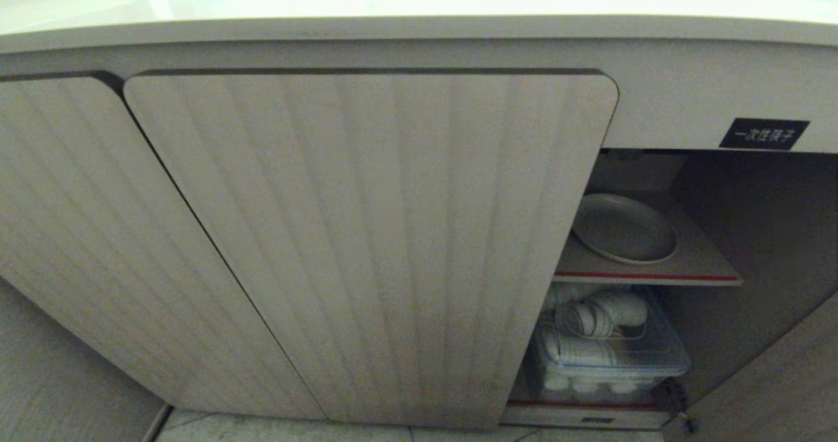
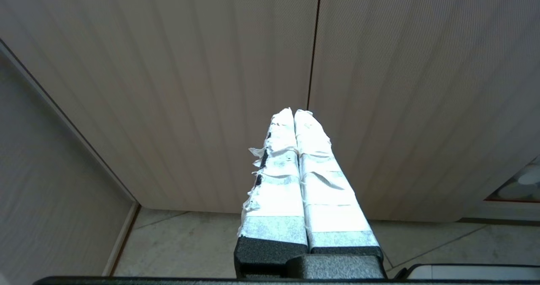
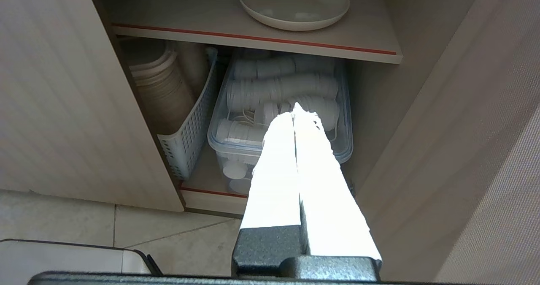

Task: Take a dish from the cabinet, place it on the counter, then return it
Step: Close the cabinet door

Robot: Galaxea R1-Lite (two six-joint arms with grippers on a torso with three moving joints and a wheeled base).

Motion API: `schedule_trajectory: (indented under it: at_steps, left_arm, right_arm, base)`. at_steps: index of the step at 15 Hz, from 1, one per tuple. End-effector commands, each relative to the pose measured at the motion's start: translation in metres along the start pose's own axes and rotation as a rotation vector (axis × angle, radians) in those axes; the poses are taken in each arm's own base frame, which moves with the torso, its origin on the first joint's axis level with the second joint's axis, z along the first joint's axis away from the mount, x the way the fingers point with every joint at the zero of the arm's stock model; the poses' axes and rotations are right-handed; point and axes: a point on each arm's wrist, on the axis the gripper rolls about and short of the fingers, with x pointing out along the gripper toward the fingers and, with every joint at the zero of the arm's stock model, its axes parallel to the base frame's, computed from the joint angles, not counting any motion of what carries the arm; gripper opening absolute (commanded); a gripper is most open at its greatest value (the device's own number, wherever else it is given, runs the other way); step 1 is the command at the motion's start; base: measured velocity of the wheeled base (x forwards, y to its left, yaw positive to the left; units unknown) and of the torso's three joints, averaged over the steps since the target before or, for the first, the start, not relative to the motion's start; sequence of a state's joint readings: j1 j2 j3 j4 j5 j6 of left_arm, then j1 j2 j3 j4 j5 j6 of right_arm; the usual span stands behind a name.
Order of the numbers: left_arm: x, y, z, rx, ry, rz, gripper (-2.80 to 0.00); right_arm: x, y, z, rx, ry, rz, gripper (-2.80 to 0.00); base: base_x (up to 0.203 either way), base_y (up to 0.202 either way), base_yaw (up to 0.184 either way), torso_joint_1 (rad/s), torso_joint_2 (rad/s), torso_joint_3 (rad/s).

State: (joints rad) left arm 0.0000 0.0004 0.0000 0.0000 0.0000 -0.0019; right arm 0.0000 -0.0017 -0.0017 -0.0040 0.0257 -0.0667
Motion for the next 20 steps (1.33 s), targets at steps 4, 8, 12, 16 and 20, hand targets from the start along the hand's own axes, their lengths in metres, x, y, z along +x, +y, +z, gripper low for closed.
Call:
schedule_trajectory:
  at_steps: [4,8,12,16,20]
  left_arm:
    - [0.0000,0.0000,0.0000,-0.001,0.000,0.000,-2.80]
    - [0.0000,0.0000,0.0000,0.000,0.000,0.000,-2.80]
    - [0.0000,0.0000,0.0000,-0.001,0.000,0.000,-2.80]
    - [0.0000,0.0000,0.0000,-0.001,0.000,0.000,-2.80]
    - [0.0000,0.0000,0.0000,-0.001,0.000,0.000,-2.80]
  right_arm:
    - [0.0001,0.0000,0.0001,-0.001,0.001,0.000,-2.80]
    - [0.0001,0.0000,0.0001,-0.001,0.001,0.000,-2.80]
    - [0.0001,0.0000,0.0001,-0.001,0.001,0.000,-2.80]
    - [0.0001,0.0000,0.0001,-0.001,0.001,0.000,-2.80]
    - [0.0001,0.0000,0.0001,-0.001,0.001,0.000,-2.80]
  base:
    - [0.000,0.000,0.000,0.000,0.00,0.000]
    - [0.000,0.000,0.000,0.000,0.00,0.000]
    - [0.000,0.000,0.000,0.000,0.00,0.000]
    - [0.000,0.000,0.000,0.000,0.00,0.000]
    - [0.000,0.000,0.000,0.000,0.00,0.000]
